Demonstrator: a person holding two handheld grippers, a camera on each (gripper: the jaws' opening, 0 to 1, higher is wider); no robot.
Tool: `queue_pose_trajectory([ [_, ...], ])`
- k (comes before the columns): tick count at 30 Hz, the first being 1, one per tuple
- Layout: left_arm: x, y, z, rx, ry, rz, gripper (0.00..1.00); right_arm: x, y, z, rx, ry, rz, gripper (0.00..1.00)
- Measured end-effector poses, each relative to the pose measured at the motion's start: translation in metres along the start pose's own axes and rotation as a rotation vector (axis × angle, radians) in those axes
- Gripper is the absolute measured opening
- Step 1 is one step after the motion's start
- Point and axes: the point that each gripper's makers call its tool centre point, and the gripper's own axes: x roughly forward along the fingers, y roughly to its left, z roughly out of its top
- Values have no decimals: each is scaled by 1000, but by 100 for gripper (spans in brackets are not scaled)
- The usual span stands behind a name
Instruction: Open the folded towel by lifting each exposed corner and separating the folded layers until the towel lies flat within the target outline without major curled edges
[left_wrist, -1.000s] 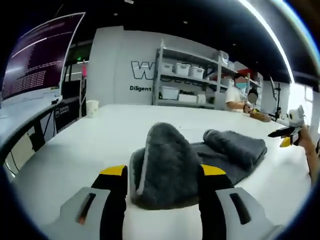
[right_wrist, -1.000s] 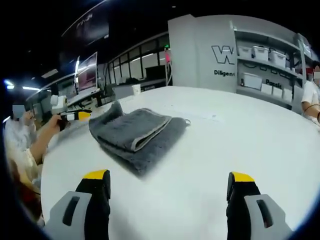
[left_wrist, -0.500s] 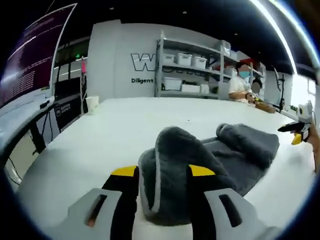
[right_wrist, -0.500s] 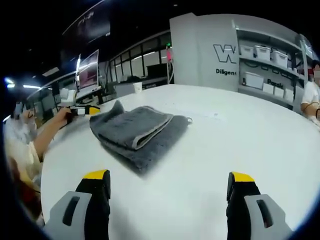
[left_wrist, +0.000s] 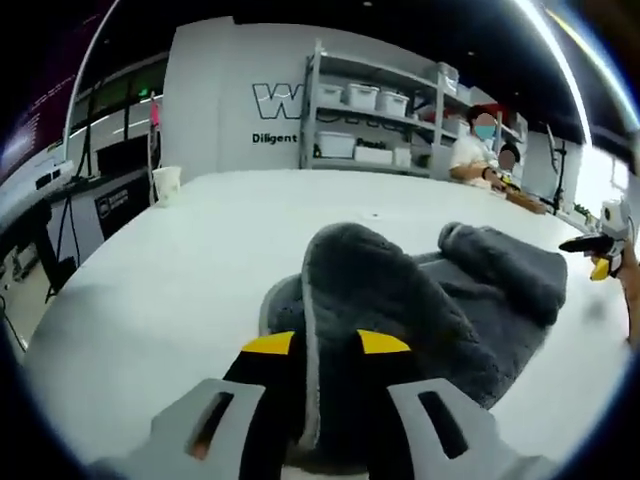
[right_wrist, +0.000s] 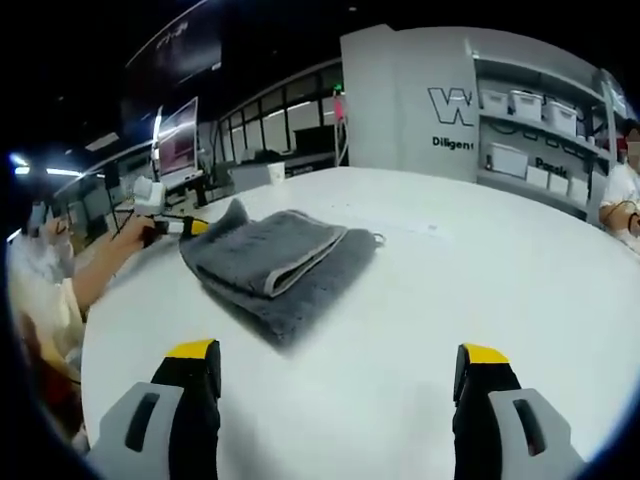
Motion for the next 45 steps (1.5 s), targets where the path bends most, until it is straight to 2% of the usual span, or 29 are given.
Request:
queue_pose_trajectory([
  [4, -3, 1, 3, 4, -18, 5, 6, -1, -1, 0, 3, -3, -2, 97],
  [12, -20, 5, 12, 20, -72, 36, 4, -1, -1, 0, 4, 0, -2, 97],
  [14, -24, 10, 10, 39, -65, 63, 4, -1, 0, -1, 3, 1, -2, 97],
  [18, -28, 17, 2, 36, -41, 78, 4, 0, 0, -1, 2, 4, -2, 97],
  [25, -31, 17, -12, 46, 14, 83, 4, 1, -1, -2, 4, 11, -5, 97],
  [32, -31, 18, -15, 73, 18, 100, 5, 2, -2, -3, 6, 17, -7, 97],
  [35, -32, 20, -12, 97, -2, 116, 9, 3, -1, -4, 3, 20, -4, 97],
  [37, -32, 17, -1, 88, -87, 102, 11, 3, 0, -4, 5, 17, -5, 97],
  [39, -34, 12, 3, 59, -129, 62, 15, 3, -1, -4, 7, 15, -8, 98],
  [41, -35, 8, 3, 48, -131, 37, 27, 3, -1, -4, 4, 16, -11, 97],
  [43, -34, 4, 3, 35, -131, 14, 45, 4, -2, -4, 5, 13, -12, 97],
  [45, -34, -2, 6, 20, -139, -12, 57, 5, -3, -3, 9, 10, -11, 97],
])
